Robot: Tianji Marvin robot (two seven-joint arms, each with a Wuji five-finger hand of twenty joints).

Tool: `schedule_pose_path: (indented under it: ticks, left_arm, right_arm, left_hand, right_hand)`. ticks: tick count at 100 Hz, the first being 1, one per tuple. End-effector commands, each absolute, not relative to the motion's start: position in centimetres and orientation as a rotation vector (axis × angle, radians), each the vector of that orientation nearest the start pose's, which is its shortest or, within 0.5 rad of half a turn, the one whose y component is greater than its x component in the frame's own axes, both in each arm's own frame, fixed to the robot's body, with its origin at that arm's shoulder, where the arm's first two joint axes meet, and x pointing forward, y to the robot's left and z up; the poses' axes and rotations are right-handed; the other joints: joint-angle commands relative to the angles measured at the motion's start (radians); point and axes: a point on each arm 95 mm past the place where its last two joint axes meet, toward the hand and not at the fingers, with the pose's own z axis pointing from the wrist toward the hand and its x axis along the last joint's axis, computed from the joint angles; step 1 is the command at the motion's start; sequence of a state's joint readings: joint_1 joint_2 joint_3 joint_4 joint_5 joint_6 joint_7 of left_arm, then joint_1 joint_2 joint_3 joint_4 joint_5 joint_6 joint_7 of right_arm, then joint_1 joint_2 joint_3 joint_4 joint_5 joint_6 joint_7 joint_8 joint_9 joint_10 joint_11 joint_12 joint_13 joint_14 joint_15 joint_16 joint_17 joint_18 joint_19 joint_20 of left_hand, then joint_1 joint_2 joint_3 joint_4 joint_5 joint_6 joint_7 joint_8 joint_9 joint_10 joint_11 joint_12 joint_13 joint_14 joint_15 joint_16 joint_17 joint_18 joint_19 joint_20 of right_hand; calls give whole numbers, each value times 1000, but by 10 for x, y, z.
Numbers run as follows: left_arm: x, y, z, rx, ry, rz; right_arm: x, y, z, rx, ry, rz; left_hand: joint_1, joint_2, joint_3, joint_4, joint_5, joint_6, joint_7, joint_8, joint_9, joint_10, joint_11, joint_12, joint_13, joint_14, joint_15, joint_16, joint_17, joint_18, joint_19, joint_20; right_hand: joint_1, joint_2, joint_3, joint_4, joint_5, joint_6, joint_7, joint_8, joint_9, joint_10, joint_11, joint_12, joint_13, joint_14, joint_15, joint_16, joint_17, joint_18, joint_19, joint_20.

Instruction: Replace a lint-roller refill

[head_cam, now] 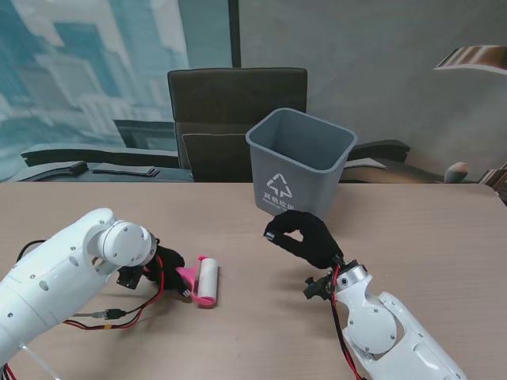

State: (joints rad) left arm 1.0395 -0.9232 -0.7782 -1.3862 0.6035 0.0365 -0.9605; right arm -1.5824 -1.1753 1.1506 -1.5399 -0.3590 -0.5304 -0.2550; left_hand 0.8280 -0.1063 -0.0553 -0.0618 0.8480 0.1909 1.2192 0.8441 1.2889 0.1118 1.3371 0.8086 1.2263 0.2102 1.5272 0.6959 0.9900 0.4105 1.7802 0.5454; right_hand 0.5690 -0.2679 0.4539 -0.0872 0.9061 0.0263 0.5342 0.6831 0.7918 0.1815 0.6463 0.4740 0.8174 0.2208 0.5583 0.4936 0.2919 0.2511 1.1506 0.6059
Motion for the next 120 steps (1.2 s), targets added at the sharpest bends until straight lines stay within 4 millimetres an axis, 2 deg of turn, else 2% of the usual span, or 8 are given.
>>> schedule_pose_path:
  ticks: [1, 35, 57, 70, 83, 120]
  left_arm:
    - [435, 23, -350, -1673, 2436, -611]
    - [413, 74, -353, -1608, 2343, -470]
    - [407, 86, -351, -1582, 2314, -450]
    - [408, 78, -350, -1580, 2328, -467]
    - [408, 62, -353, -1578, 2360, -485]
    - [417, -12, -363, -1580, 2564, -583]
  right_arm:
    - [374, 51, -312, -1524, -1040, -2671]
    - [375, 50, -313, -1530, -1049, -2667]
    - [376, 51, -314, -1531, -1048, -2663]
    - [376, 51, -314, -1530, -1048, -2663]
    - [376, 50, -314, -1526, -1046, -2668]
    - [375, 50, -314, -1517, -1034, -2668]
  left_hand:
    - [153, 213, 23, 13, 69, 37, 2, 5, 77, 67, 8, 18, 42, 66, 204, 24, 77, -31, 246, -17]
    - [154, 207, 25, 16, 69, 40, 2, 3, 77, 68, 7, 19, 42, 67, 203, 24, 77, -31, 246, -18]
    - [155, 204, 26, 17, 70, 42, 2, 2, 77, 69, 6, 19, 42, 69, 201, 24, 77, -31, 247, -19]
    - [154, 204, 25, 17, 69, 41, 2, 2, 77, 69, 6, 19, 42, 70, 200, 24, 77, -31, 247, -19]
    - [155, 204, 26, 18, 70, 42, 1, 1, 77, 69, 6, 19, 42, 70, 200, 24, 77, -31, 247, -20]
    - [152, 205, 26, 18, 67, 37, 1, 2, 77, 68, 5, 20, 42, 69, 199, 24, 76, -32, 241, -23]
  right_hand:
    - [20, 41, -11, 43, 25, 7, 6, 11, 15, 2, 0, 5, -17, -98, 13, 8, 2, -5, 7, 10]
    - [20, 41, -10, 43, 30, 9, 9, 11, 17, 0, 1, 4, -15, -96, 14, 9, 2, -5, 7, 10]
    - [20, 42, -10, 43, 32, 9, 11, 12, 19, 0, 2, 4, -14, -97, 14, 8, 3, -6, 7, 11]
    - [20, 42, -10, 43, 34, 10, 12, 12, 19, 1, 1, 4, -14, -96, 14, 9, 3, -5, 7, 11]
    - [20, 42, -10, 43, 35, 10, 13, 12, 20, 0, 2, 4, -13, -97, 14, 9, 4, -5, 7, 11]
    - [19, 43, -12, 43, 37, 9, 14, 11, 21, -1, 1, 3, -15, -97, 13, 8, 3, -4, 6, 11]
